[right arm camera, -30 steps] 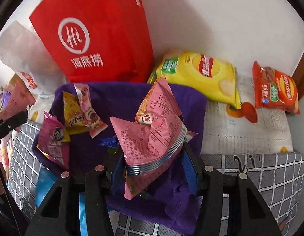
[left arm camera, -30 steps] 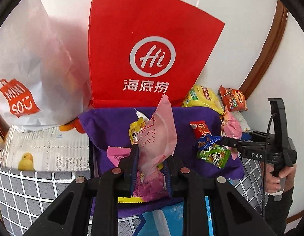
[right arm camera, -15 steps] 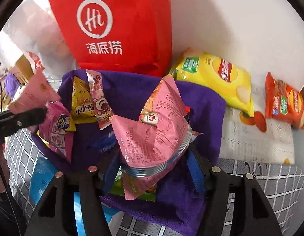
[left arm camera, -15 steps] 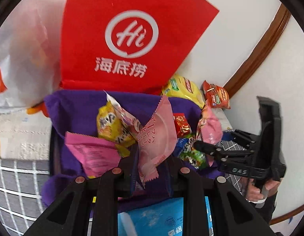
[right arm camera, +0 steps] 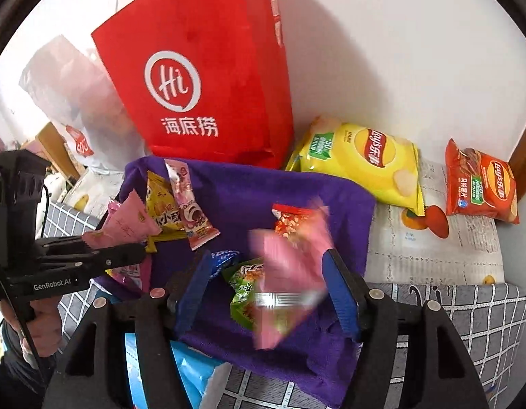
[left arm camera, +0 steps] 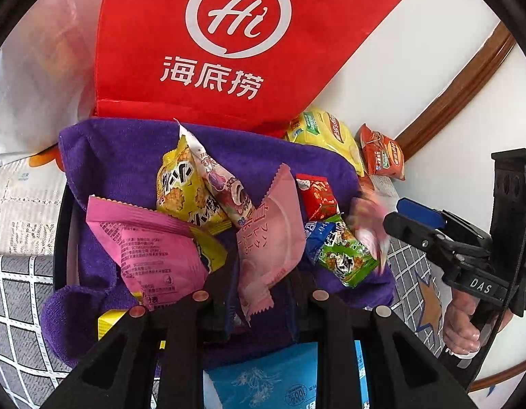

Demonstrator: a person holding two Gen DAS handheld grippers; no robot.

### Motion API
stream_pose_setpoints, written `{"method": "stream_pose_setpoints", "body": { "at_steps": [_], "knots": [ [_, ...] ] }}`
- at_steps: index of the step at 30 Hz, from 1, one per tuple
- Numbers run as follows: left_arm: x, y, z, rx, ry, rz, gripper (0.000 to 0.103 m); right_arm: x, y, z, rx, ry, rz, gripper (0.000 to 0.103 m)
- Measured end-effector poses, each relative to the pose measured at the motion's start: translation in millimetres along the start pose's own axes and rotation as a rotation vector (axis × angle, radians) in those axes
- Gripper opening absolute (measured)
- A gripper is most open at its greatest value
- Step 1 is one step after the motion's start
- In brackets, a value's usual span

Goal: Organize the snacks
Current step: 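Open the right tool over the towel while left tool releases the pink wrapper, then move both tools back to the remaining packets beside the tissue pack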

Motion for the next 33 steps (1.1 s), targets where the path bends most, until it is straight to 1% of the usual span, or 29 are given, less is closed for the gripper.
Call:
{"method": "stream_pose_setpoints", "body": {
  "at_steps": [3,6,8,9,11,14,18,22,25,27,29,30,33],
  "knots": [
    [1,0,1,0.016,-0.014,-0.001,0.023,-2,-1,5,0.015,0.001,0.004,0.066],
    [4,0,4,0.029,-0.014,-0.001,0.026,-2,-1,5,0.019,-0.003,0.005,0.066],
    [7,1,4,0.029,-0.023,0.001,0.034,2,0,4,0.013,-0.002,-0.005,0.066],
    [10,1,3,0.026,-0.022,-0.001,0.037,3,0,4,0.009,0.001,-0.009,0.066],
    [15,3,2,0.013,0.0,-0.019,0.042,9,2,3,-0.003,0.01,-0.027,0.066],
    [24,6,1,0.001,0.027,-0.045,0.044,17,5,3,-0.026,0.021,-0.058,0.066],
    [35,8,-1,0.005,0.016,-0.054,0.044,29,10,5,-0.072,0.023,-0.096,0.066],
    [57,9,-1,-0.003,0.027,-0.081,0.047,45,9,8,-0.102,-0.014,-0.132,0.066],
    [75,10,-5,-0.013,0.039,-0.104,0.048,57,-1,14,-0.116,-0.046,-0.159,0.066],
    [84,9,-7,-0.021,0.048,-0.112,0.049,63,-10,19,-0.116,-0.045,-0.172,0.066],
    [95,7,-10,-0.031,0.062,-0.119,0.049,70,-24,25,-0.122,-0.037,-0.167,0.066],
    [99,6,-12,-0.035,0.076,-0.116,0.049,72,-30,27,-0.122,-0.037,-0.159,0.066],
    [111,-1,-15,-0.053,0.153,-0.093,0.049,75,-56,36,-0.124,-0.048,-0.123,0.064]
  ]
}}
Point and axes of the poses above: each gripper's, at about its wrist camera, not at the fingertips, and x roughly against the way its jaws point, z to its left, y to its top, the point moved 9 cm from there along -x, roughly the way its jaws point, and after that the axes turned 7 degrees about z, right-handed, at the moved point
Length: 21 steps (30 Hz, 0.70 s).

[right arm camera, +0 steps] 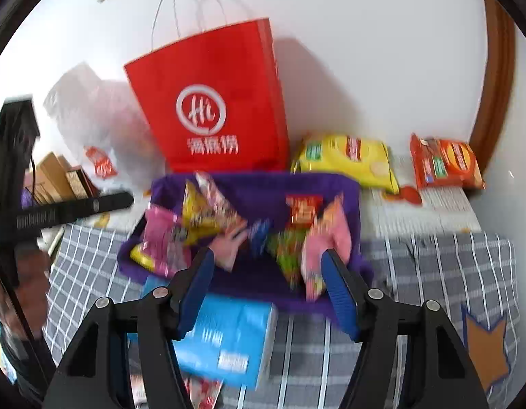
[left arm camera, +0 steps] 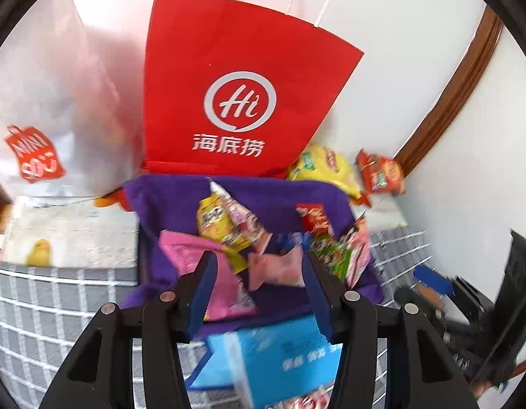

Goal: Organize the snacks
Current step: 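Move both tools back to the remaining packets beside the tissue pack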

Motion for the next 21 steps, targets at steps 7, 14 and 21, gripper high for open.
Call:
{"method": "stream_pose_setpoints", "body": {
  "at_steps": [7,14,21],
  "knots": [
    [27,-33,-6,-0.048,0.025,0.005,0.049,5,-68,18,-0.014,0.015,0.062,0.063],
    [42,-72,14,-0.046,0.051,0.008,0.049,-11,-124,45,-0.038,0.1,0.133,0.063],
    [40,-124,43,-0.033,0.054,0.036,0.049,-45,-164,57,-0.105,0.175,0.232,0.064]
  ]
}}
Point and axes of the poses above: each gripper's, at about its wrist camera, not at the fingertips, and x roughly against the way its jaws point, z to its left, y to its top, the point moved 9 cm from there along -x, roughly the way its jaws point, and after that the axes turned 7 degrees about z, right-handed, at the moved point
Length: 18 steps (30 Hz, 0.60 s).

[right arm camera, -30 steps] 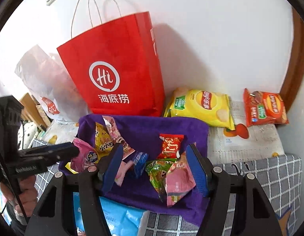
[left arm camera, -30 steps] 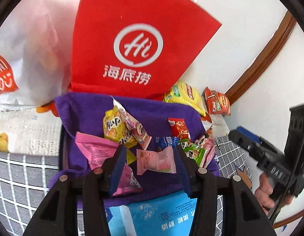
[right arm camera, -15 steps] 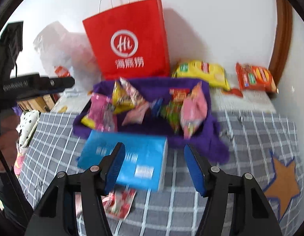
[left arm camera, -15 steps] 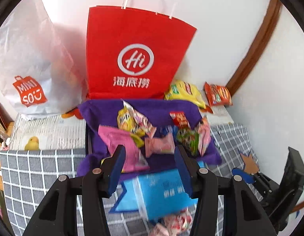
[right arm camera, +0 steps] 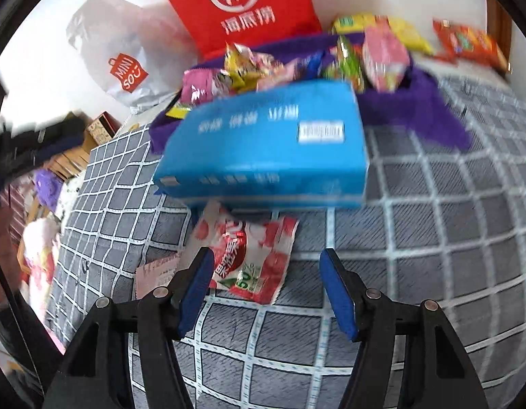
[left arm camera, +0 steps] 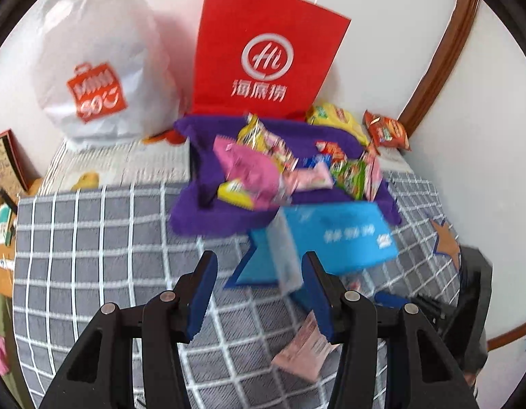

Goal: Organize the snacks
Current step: 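Move both tools back to the remaining packets beside the tissue pack, then grasp the red-white strawberry packet with right tool while left tool grasps pale pink packet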

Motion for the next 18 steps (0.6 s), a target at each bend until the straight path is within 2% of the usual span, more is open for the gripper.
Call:
{"method": "stream_pose_setpoints", "body": {
  "at_steps": [3,7,11,13,18],
  "knots": [
    [-3,-17,10,0.006,-0.008,0.003,0.049,-6,-1,-2,-0.065,0.087,-0.003,0.071],
    [-8,-34,23,0.037,-0.036,0.017,0.049,-8,3,4,-0.078,0.129,-0.004,0.079],
    [-15,-43,35,0.074,-0.046,0.03,0.049,-14,7,16,-0.055,0.078,0.006,0.082],
    [-18,-47,37,0.077,-0.051,0.039,0.049,-19,9,22,-0.037,0.04,0.01,0.086],
    [-23,-54,39,0.079,-0.06,0.046,0.049,-27,14,28,-0.029,-0.052,0.01,0.088]
  ]
}}
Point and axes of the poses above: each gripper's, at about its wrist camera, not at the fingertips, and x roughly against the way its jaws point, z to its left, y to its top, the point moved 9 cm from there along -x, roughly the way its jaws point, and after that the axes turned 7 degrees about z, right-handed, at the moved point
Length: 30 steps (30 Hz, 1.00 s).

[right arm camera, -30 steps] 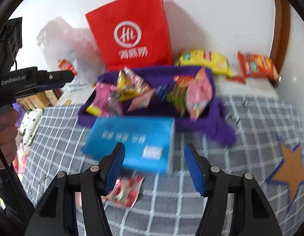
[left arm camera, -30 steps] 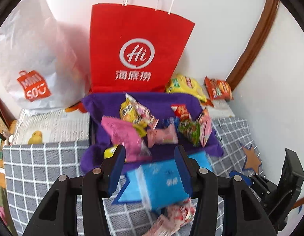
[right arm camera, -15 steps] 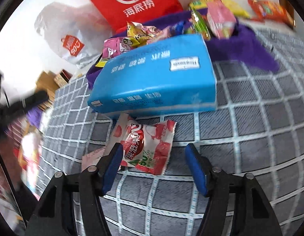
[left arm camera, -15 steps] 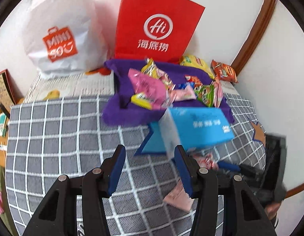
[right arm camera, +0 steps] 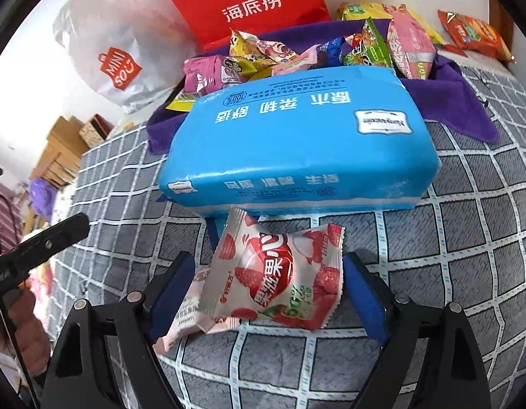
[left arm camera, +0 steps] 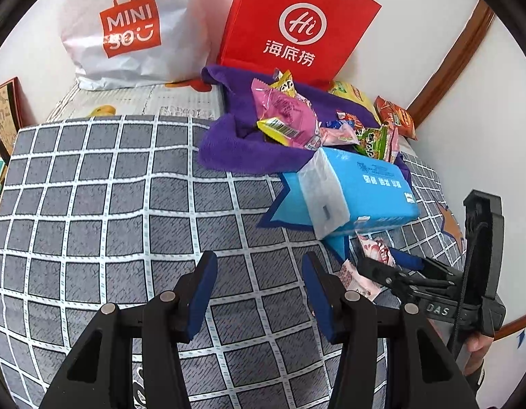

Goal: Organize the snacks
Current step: 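Grasp the red-white strawberry packet with right tool while left tool grasps pale pink packet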

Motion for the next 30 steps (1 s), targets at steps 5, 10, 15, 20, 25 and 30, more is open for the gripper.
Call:
{"method": "stream_pose_setpoints", "body": {
  "at_steps": [5,10,15,20,25,30],
  "knots": [
    [-5,-4,3,0.011,-0.004,0.009,0.049,-7,-1,4,0.038,-0.126,0.005,0.086],
    [-10,-8,-2,-0.002,-0.007,0.011,0.049,-4,-5,-1,0.104,-0.222,-0.018,0.06],
    [-16,-11,-25,-0.063,-0.027,0.012,0.049,11,-9,-16,0.066,-0.096,-0.027,0.056],
    [-29,-14,-59,-0.155,-0.037,0.03,0.049,31,-18,-37,0.06,-0.109,-0.079,0.056],
    [-52,-26,-96,-0.271,-0.047,0.068,0.049,47,-27,-77,0.071,-0.199,-0.13,0.056],
    [-67,-46,-109,-0.329,-0.064,0.121,0.052,54,-33,-102,0.079,-0.178,-0.158,0.056]
  ]
}}
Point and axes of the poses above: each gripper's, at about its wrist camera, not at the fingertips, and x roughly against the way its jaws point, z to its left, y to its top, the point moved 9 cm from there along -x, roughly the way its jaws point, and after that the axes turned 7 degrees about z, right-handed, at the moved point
